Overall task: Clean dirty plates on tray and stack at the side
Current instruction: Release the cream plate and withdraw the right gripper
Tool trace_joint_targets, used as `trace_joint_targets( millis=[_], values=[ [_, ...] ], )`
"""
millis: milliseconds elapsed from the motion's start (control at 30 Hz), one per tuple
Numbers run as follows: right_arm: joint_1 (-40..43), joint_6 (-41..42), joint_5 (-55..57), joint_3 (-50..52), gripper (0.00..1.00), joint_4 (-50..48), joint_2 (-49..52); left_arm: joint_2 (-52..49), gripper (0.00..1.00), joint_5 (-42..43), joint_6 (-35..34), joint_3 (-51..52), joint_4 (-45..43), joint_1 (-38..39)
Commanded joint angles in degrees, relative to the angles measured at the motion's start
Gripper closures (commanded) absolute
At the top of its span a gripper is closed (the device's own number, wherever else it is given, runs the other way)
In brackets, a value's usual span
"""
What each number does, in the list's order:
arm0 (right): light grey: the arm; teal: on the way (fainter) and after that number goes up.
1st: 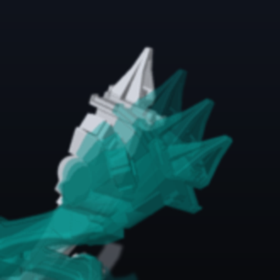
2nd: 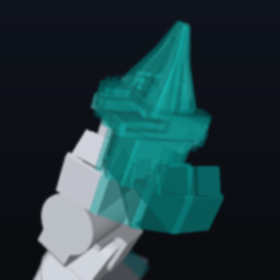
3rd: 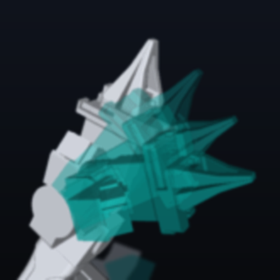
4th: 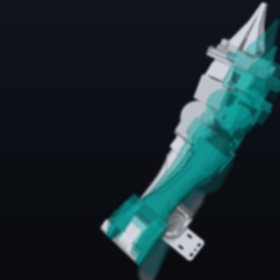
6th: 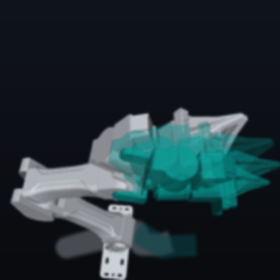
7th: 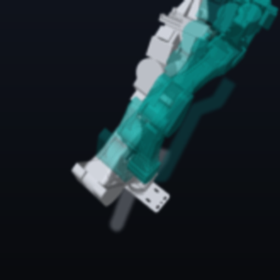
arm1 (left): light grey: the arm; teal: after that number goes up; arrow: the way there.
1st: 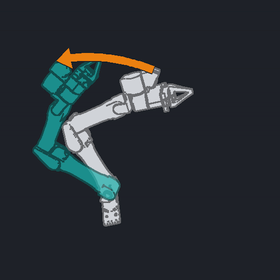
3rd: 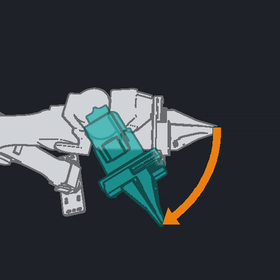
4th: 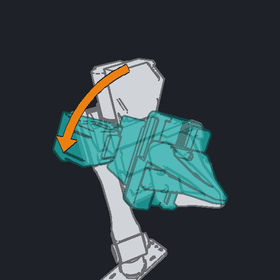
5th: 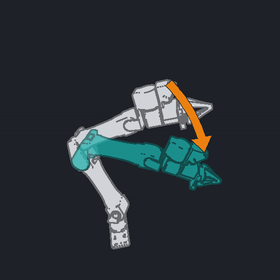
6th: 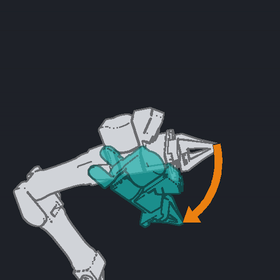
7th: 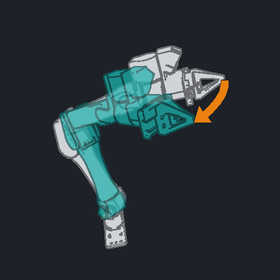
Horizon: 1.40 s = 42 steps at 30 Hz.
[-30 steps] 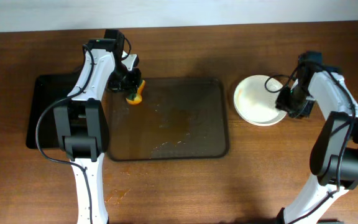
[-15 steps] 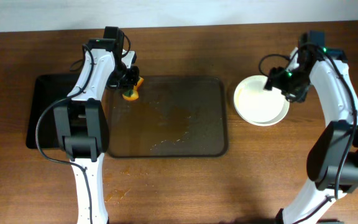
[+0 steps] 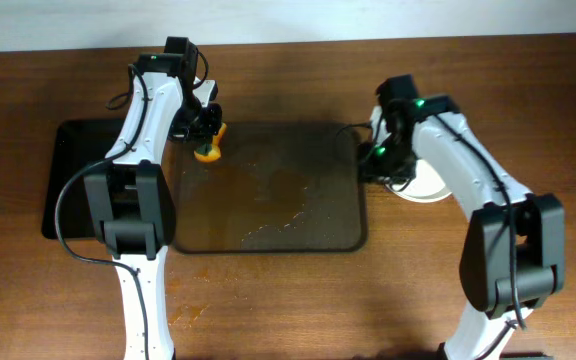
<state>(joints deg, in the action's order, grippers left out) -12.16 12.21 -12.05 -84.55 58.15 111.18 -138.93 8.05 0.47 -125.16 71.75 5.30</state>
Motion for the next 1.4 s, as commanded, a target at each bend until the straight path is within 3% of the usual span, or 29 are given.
trace_joint_targets(
  millis=[0, 133, 300, 633, 1000, 1033, 1067, 1100, 1200, 1267, 1367],
  values=[
    [-1.0, 0.4, 3.2, 4.4, 0.62, -4.0, -0.1, 0.2, 1.00, -0.4, 0.9, -1.3, -0.1, -0.1],
    [-1.0, 0.4, 3.7, 9.2, 0.63, -9.9, -0.1, 0.2, 0.99, -0.4, 0.9, -1.3, -0.2, 0.0],
    [-1.0, 0.2, 3.7, 13.6, 0.76, -16.2, -0.1, 0.2, 1.00, -0.4, 0.9, -1.3, -0.3, -0.1],
    [-1.0, -1.4, 3.7, 13.9, 0.91, -21.5, 3.0, 0.2, 0.99, -0.4, 0.9, -1.3, -0.3, 0.0],
    [-0.9, -4.5, 4.8, 13.7, 0.95, -26.2, 3.1, 0.2, 1.00, -0.4, 0.9, -1.3, -0.3, 0.0],
    [-0.9, -4.5, 4.8, 13.6, 0.85, -26.0, 3.1, 0.2, 1.00, -0.4, 0.9, -1.3, -0.3, 0.0],
    [-0.9, -4.5, 4.8, 12.8, 0.55, -24.9, 3.1, 0.2, 0.99, -0.4, 0.9, -1.4, -0.3, -0.1],
    [-0.9, -4.5, 4.8, 11.5, 0.42, -23.2, 3.0, 0.3, 1.00, -0.4, 0.9, -2.1, 0.1, -0.1],
    [-0.9, -4.5, 4.8, 4.4, 0.32, -16.2, 1.8, 1.6, 1.00, -0.4, 0.9, -7.5, 4.0, -0.9],
    [-0.9, -4.5, 4.8, -2.0, 0.10, -10.1, 1.0, 3.0, 1.00, -1.2, 0.9, -12.9, 8.1, -2.1],
    [-1.0, -4.4, 4.7, -12.7, 0.03, 0.4, 0.9, 4.6, 1.00, -7.5, 0.9, -19.3, 15.7, -4.5]
  ],
)
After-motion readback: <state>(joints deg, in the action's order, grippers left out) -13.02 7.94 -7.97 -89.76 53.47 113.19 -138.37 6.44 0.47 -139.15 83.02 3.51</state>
